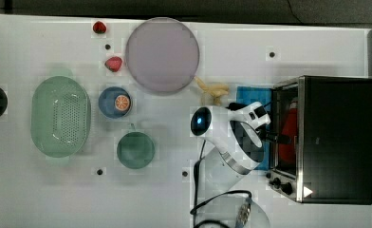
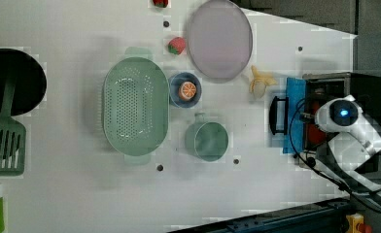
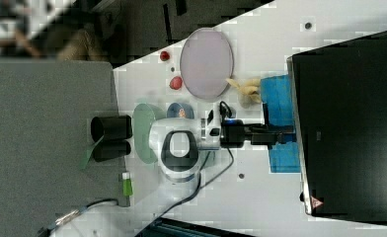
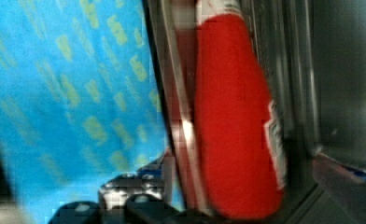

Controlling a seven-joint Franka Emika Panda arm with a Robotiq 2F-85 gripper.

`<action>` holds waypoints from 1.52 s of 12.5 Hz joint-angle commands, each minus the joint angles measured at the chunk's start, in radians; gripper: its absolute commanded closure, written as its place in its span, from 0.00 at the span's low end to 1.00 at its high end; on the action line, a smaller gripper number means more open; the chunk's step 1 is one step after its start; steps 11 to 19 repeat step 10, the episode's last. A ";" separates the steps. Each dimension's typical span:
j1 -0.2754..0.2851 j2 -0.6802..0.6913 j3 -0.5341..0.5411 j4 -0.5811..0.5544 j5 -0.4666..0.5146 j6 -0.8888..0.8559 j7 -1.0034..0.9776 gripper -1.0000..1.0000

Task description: Pick Ketchup from the table and place in oven.

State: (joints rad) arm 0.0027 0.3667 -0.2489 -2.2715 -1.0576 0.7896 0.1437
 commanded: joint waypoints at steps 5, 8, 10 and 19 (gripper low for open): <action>0.020 -0.329 0.103 0.061 0.602 -0.032 -0.297 0.00; 0.023 -0.400 0.136 0.153 0.941 -0.219 -0.290 0.00; 0.023 -0.421 0.136 0.248 1.060 -0.343 -0.257 0.00; 0.023 -0.421 0.136 0.248 1.060 -0.343 -0.257 0.00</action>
